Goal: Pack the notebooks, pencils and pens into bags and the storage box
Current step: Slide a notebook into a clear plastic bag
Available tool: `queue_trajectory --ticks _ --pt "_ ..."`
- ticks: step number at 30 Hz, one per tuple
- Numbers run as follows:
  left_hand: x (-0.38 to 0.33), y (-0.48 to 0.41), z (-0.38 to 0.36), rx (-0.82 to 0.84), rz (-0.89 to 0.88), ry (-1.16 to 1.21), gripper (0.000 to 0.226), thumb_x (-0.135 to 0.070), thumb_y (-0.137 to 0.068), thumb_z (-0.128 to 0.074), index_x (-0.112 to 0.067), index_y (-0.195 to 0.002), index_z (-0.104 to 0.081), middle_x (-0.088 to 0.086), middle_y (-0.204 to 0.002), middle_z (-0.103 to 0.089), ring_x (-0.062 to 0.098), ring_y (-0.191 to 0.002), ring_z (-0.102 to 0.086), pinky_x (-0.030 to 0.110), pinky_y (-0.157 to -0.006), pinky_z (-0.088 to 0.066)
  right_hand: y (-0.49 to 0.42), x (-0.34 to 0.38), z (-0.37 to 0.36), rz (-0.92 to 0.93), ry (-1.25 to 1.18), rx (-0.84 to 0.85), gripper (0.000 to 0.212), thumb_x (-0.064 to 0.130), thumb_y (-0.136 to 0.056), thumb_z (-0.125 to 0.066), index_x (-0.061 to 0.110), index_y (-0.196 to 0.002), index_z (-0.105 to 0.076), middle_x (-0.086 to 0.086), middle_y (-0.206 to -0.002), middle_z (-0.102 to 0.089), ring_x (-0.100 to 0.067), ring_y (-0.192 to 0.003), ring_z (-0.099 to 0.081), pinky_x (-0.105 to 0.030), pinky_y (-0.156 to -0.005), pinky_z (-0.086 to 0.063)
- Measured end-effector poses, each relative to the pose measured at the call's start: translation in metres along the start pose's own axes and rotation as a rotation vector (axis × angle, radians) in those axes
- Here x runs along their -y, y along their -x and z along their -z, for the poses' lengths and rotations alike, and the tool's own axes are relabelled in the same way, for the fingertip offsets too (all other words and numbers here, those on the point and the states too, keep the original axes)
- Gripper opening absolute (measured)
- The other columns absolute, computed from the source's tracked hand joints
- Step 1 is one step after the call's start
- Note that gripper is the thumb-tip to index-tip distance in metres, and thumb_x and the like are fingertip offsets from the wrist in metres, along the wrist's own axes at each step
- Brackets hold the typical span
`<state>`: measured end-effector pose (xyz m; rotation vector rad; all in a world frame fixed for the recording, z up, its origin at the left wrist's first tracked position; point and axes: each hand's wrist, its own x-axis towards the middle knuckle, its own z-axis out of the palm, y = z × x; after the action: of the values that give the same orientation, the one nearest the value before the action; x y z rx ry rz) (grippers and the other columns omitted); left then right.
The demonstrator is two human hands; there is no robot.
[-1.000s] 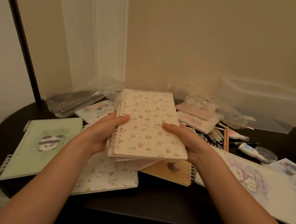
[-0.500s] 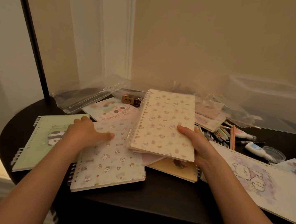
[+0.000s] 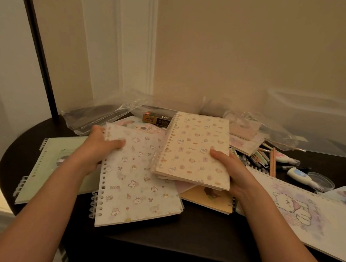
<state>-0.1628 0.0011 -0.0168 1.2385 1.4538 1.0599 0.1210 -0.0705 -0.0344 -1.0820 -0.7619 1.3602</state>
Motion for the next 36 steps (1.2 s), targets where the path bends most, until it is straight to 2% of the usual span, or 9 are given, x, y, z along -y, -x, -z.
queue_trajectory --ticks 2,6,11,15,19,26,28,31,36 --pt "-0.010 0.004 0.005 0.072 0.004 0.106 0.047 -0.008 -0.087 -0.063 -0.009 -0.123 -0.034 0.014 -0.107 -0.060 0.024 -0.083 -0.063 0.037 -0.061 -0.053 0.000 0.000 0.001 -0.012 -0.017 -0.001 0.022 0.011 -0.091 -0.058 0.013 -0.113 -0.056 -0.012 -0.105 -0.070 -0.024 -0.086 -0.070 -0.033 -0.059 -0.059" --pt "-0.028 0.000 0.022 0.137 0.048 0.204 0.037 -0.008 -0.088 -0.061 -0.002 -0.123 -0.050 0.018 -0.104 -0.067 0.025 -0.078 -0.069 0.034 -0.052 -0.058 0.003 0.009 0.007 -0.029 -0.056 0.001 0.025 0.012 -0.091 -0.057 0.011 -0.116 -0.055 -0.012 -0.103 -0.070 -0.024 -0.083 -0.071 -0.032 -0.055 -0.058" --pt "-0.040 -0.008 0.029 0.145 0.081 0.300 0.022 -0.011 -0.090 -0.059 -0.002 -0.110 -0.059 0.008 -0.068 -0.072 0.019 -0.057 -0.070 0.031 -0.044 -0.055 0.014 0.022 0.024 -0.054 0.007 -0.002 0.021 0.012 -0.089 -0.058 0.013 -0.110 -0.056 -0.011 -0.094 -0.073 -0.025 -0.081 -0.071 -0.035 -0.057 -0.059" --pt "-0.048 -0.016 0.024 0.162 0.111 0.364 0.019 -0.017 -0.091 -0.057 -0.004 -0.104 -0.060 0.009 -0.067 -0.072 0.020 -0.055 -0.069 0.033 -0.043 -0.055 0.021 0.025 0.029 -0.066 0.052 -0.015 0.013 0.013 -0.090 -0.057 0.017 -0.102 -0.056 -0.007 -0.083 -0.075 -0.026 -0.086 -0.069 -0.039 -0.065 -0.059" --pt "-0.058 -0.014 0.003 0.222 0.123 0.404 0.015 -0.018 -0.092 -0.056 -0.005 -0.097 -0.061 0.010 -0.067 -0.071 0.020 -0.055 -0.069 0.032 -0.042 -0.055 0.024 0.026 0.026 -0.054 0.059 0.013 0.012 0.016 -0.091 -0.056 0.016 -0.103 -0.057 -0.007 -0.085 -0.074 -0.025 -0.085 -0.069 -0.037 -0.066 -0.058" --pt "-0.062 0.001 -0.059 0.280 0.112 0.354 0.013 -0.007 -0.090 -0.058 0.001 -0.099 -0.061 0.011 -0.068 -0.071 0.019 -0.052 -0.068 0.029 -0.043 -0.055 0.025 0.022 0.017 -0.063 -0.014 0.096 0.034 0.033 -0.088 -0.053 0.010 -0.113 -0.059 -0.010 -0.102 -0.073 -0.024 -0.089 -0.071 -0.035 -0.067 -0.059" --pt "-0.061 0.005 -0.071 0.238 0.069 0.329 0.021 -0.002 -0.087 -0.061 0.003 -0.107 -0.057 0.014 -0.085 -0.070 0.019 -0.055 -0.068 0.029 -0.047 -0.056 0.028 0.021 0.015 -0.042 -0.036 0.125 0.042 0.036 -0.079 -0.056 0.010 -0.112 -0.059 -0.010 -0.105 -0.072 -0.024 -0.093 -0.070 -0.036 -0.071 -0.059" --pt "-0.060 0.009 -0.083 0.195 0.058 0.317 0.059 -0.005 -0.082 -0.068 -0.009 -0.132 -0.038 0.017 -0.110 -0.064 0.023 -0.076 -0.066 0.038 -0.063 -0.056 0.033 0.021 0.012 -0.018 -0.048 0.153 0.043 0.037 -0.074 -0.056 0.013 -0.109 -0.060 -0.008 -0.102 -0.073 -0.023 -0.091 -0.071 -0.036 -0.072 -0.059" --pt "-0.060 0.016 -0.100 0.271 0.081 0.290 0.077 -0.015 -0.081 -0.070 -0.020 -0.142 -0.024 0.015 -0.120 -0.058 0.024 -0.081 -0.063 0.037 -0.060 -0.054 0.042 0.024 0.008 0.035 -0.062 0.212 0.041 0.038 -0.073 -0.054 0.014 -0.104 -0.063 -0.005 -0.098 -0.074 -0.020 -0.088 -0.071 -0.035 -0.072 -0.059"
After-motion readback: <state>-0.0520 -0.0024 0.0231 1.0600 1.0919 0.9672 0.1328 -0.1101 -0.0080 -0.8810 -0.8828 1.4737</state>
